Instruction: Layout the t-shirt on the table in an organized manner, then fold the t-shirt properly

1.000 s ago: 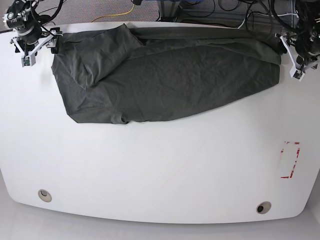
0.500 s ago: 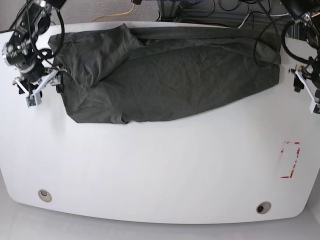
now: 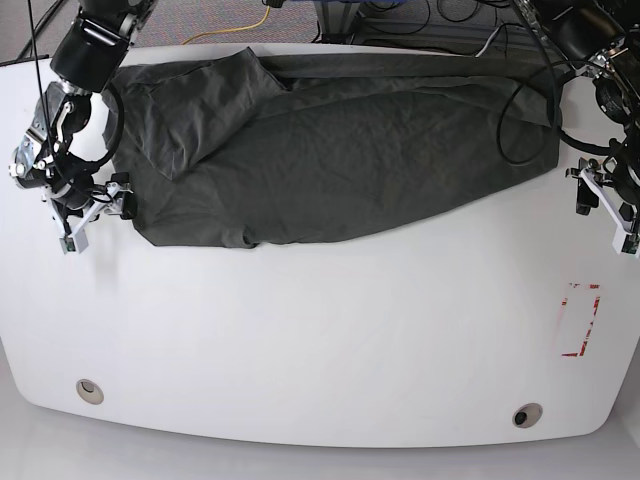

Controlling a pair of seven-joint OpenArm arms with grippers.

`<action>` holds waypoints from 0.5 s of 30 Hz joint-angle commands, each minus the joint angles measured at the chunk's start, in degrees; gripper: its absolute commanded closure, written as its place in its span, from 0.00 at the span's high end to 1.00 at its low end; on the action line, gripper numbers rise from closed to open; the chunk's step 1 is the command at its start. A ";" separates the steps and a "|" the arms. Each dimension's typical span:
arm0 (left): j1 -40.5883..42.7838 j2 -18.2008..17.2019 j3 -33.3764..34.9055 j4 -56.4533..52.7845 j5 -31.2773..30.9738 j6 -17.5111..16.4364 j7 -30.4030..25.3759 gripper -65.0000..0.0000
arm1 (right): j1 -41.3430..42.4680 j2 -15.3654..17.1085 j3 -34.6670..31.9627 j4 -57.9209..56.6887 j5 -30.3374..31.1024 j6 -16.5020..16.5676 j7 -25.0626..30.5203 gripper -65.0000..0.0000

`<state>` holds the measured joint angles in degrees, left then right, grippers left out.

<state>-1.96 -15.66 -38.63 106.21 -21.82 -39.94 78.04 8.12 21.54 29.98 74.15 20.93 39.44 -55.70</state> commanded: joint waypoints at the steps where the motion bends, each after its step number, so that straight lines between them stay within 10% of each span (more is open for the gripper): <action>1: -0.55 -0.38 -0.27 -0.85 -0.20 -0.06 -0.63 0.63 | 2.30 1.45 -2.24 -2.19 1.36 0.56 3.17 0.70; 15: -0.11 -0.47 -0.62 -3.31 -0.11 -0.06 -0.81 0.63 | 6.08 1.10 -7.34 -9.05 1.53 0.56 5.02 0.70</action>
<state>-1.52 -14.90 -38.96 102.19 -21.65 -39.94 78.02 12.75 21.74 22.85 64.90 21.39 39.66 -51.40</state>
